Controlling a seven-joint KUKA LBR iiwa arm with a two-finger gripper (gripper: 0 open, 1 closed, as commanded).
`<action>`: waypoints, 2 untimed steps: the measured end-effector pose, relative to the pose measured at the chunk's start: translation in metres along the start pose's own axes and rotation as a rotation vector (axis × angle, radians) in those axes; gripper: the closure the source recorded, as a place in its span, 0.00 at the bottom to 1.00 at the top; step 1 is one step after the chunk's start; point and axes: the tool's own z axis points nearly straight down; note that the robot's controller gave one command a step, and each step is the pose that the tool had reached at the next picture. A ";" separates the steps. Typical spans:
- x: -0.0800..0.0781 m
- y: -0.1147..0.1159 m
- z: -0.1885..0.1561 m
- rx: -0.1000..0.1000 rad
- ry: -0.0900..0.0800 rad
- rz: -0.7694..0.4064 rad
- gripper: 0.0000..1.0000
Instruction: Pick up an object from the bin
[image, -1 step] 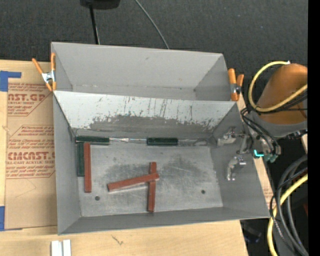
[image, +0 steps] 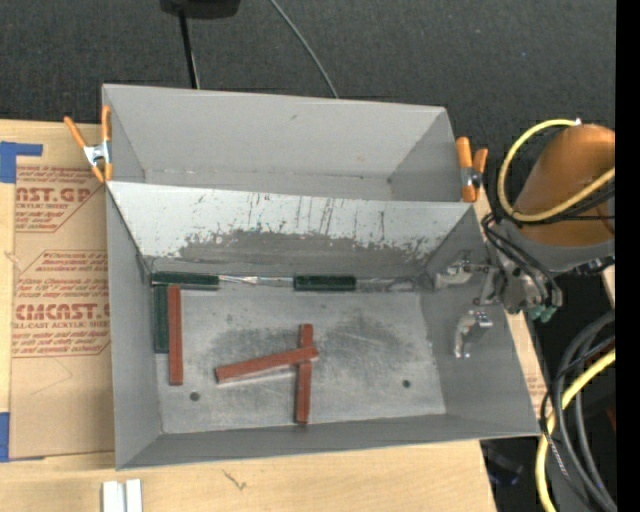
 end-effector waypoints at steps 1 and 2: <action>-0.010 0.061 0.029 0.000 -0.002 -0.008 0.00; 0.016 0.091 0.008 -0.003 0.005 -0.025 0.00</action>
Offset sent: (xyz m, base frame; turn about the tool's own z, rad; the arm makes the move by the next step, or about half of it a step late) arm -0.0282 0.0977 0.0101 -0.0299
